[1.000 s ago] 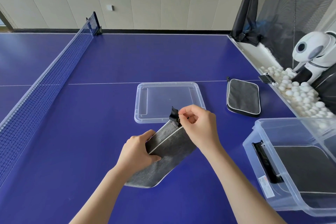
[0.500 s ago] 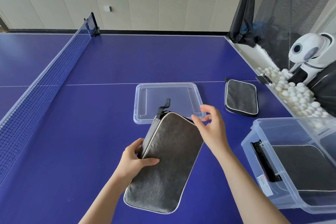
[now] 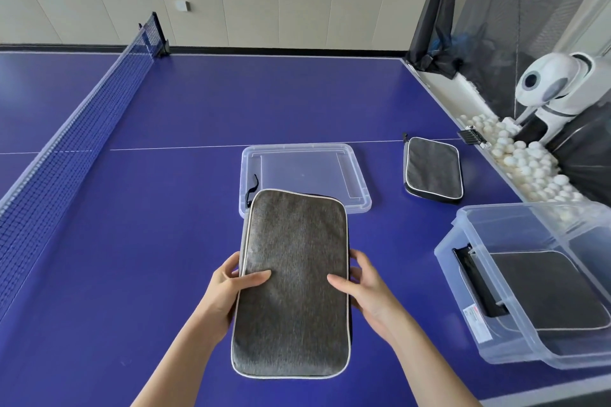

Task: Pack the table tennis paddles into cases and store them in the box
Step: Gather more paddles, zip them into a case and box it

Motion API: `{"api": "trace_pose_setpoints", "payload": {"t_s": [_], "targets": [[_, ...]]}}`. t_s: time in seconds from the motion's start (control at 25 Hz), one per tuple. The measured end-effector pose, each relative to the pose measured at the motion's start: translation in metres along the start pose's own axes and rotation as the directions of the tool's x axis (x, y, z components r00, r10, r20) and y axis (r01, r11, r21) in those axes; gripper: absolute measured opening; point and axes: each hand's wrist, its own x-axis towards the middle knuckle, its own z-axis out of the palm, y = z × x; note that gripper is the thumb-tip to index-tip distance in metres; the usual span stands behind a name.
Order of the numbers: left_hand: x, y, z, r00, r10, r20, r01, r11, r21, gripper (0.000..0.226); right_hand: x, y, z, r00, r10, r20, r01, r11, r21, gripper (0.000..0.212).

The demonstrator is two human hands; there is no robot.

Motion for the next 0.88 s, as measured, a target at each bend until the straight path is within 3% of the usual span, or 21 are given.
{"api": "trace_pose_setpoints", "payload": {"t_s": [0.12, 0.28, 0.48, 0.88], "targets": [[0.006, 0.001, 0.002, 0.999, -0.021, 0.041, 0.018, 0.997, 0.078, 0.09, -0.004, 0.002, -0.003, 0.998, 0.016, -0.056, -0.016, 1.0, -0.006, 0.05], [0.015, -0.001, 0.008, 0.993, -0.052, 0.102, 0.041, 0.994, 0.105, 0.082, -0.012, 0.007, -0.011, 0.991, 0.002, -0.133, -0.005, 1.0, -0.023, 0.049], [0.027, -0.006, 0.025, 0.976, -0.09, 0.199, 0.062, 0.988, 0.145, 0.099, -0.031, 0.007, -0.026, 0.971, -0.049, -0.233, 0.044, 0.999, -0.027, 0.047], [0.019, 0.004, 0.106, 0.939, -0.034, 0.341, -0.044, 0.975, 0.218, 0.081, -0.082, -0.003, -0.089, 0.918, -0.187, -0.351, 0.197, 0.98, -0.008, 0.051]]}}
